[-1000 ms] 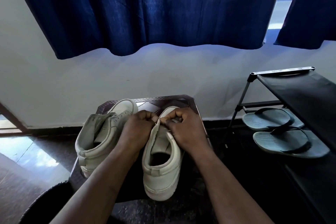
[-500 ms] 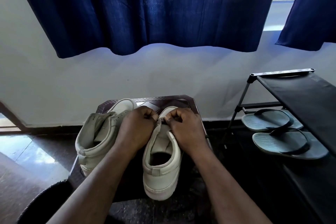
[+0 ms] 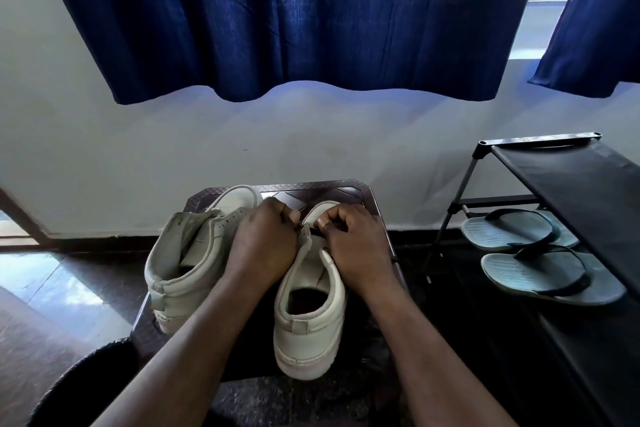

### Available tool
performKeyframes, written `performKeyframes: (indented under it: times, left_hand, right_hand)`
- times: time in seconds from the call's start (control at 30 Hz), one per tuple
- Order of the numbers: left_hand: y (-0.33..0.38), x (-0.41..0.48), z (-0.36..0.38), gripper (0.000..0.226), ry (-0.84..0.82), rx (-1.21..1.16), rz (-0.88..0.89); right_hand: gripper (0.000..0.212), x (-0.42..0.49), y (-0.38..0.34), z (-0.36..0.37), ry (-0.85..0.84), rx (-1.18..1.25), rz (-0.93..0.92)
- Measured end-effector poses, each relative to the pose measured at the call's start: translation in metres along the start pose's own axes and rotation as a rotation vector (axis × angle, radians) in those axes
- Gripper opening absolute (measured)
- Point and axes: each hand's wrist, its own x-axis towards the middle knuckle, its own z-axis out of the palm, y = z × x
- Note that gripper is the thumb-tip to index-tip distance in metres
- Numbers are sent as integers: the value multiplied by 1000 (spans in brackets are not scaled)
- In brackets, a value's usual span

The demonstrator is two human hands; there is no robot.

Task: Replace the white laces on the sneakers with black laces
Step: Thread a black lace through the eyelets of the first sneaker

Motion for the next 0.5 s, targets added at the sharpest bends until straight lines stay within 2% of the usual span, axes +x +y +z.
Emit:
performKeyframes:
  times: [0.2, 0.33, 0.4, 0.5]
  left_hand:
    - [3, 7, -20, 5, 149, 134, 110]
    - [8, 6, -40, 15, 311, 105, 235]
    - [8, 6, -54, 14, 420, 120, 281]
    - [9, 7, -72, 19, 570, 173, 241]
  right_hand:
    - [25, -3, 2, 1, -26, -24, -11]
    - [14, -3, 5, 1, -32, -15, -22]
    - [21, -3, 5, 1, -45, -10, -14]
    - [25, -2, 5, 2, -50, -27, -1]
